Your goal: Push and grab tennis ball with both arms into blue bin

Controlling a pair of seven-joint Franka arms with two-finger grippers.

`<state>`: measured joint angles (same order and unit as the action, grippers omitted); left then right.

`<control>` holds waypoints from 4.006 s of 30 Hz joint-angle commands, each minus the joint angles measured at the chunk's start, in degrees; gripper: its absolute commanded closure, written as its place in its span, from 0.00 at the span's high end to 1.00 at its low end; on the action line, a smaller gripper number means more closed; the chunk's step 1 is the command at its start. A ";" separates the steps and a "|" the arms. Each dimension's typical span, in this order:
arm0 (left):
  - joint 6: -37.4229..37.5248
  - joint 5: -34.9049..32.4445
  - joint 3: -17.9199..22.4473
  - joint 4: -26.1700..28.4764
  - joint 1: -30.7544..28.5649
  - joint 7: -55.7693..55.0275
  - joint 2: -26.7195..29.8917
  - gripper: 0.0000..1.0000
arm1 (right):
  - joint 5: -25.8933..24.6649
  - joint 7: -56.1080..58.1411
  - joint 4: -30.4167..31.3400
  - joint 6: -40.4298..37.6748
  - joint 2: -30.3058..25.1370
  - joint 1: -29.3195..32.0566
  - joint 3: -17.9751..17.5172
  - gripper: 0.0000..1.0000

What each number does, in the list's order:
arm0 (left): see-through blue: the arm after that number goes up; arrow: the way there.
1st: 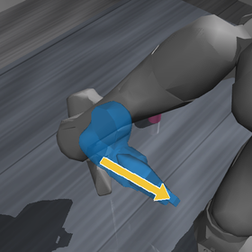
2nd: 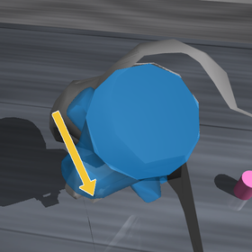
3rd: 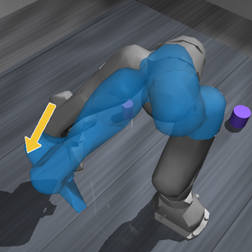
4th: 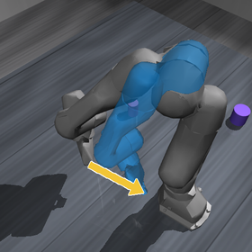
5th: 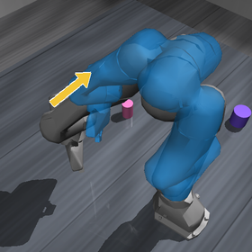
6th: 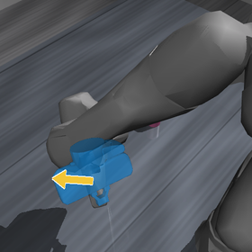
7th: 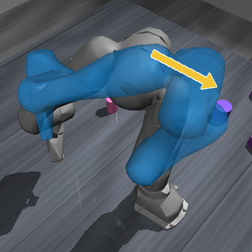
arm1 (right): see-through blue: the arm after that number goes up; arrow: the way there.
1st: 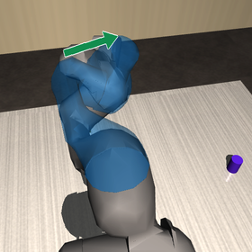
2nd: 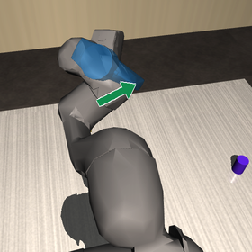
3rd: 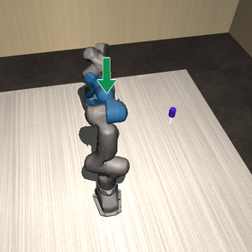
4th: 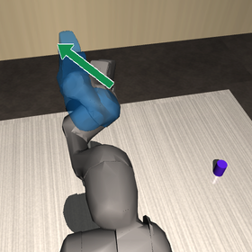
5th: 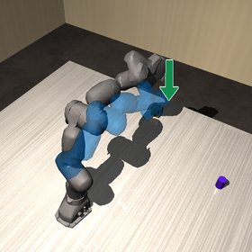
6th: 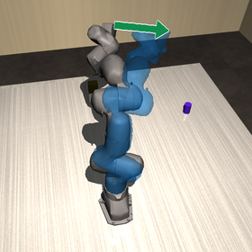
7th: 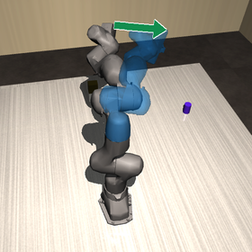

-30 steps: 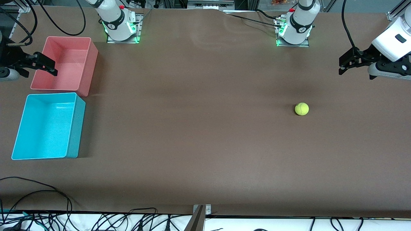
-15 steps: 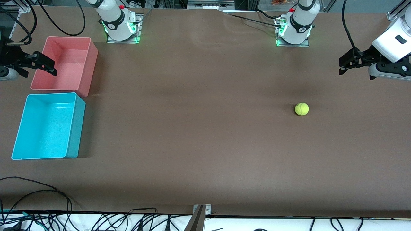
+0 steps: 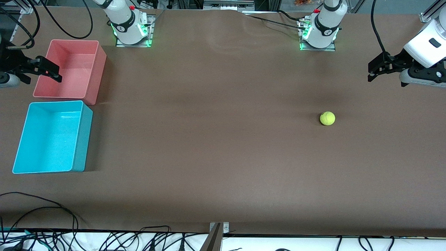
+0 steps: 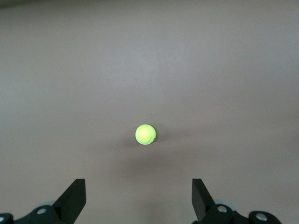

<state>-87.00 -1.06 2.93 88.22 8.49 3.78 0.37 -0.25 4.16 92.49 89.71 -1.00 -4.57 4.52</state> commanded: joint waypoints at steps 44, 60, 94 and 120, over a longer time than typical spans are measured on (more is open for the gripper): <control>1.22 1.06 -0.11 -3.14 -0.32 -0.09 -0.98 1.00 | 0.87 -0.82 -1.26 -1.21 0.21 0.17 -0.04 1.00; 1.22 1.06 -0.11 -3.14 -0.40 0.00 -0.98 1.00 | 0.87 -0.73 -1.34 -1.03 0.21 -0.35 -0.22 1.00; 1.22 0.62 -0.20 -3.14 0.03 0.00 -1.33 1.00 | 0.69 -0.64 -1.87 -0.77 0.30 -1.85 -0.22 1.00; -3.35 0.10 -0.38 0.02 0.04 0.70 -4.14 1.00 | 0.60 -0.47 -2.13 -1.30 0.29 -1.76 -0.13 1.00</control>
<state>-88.74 -1.06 2.78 87.46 8.46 3.86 -3.01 -0.25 4.14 91.59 89.69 -1.00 -6.16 4.16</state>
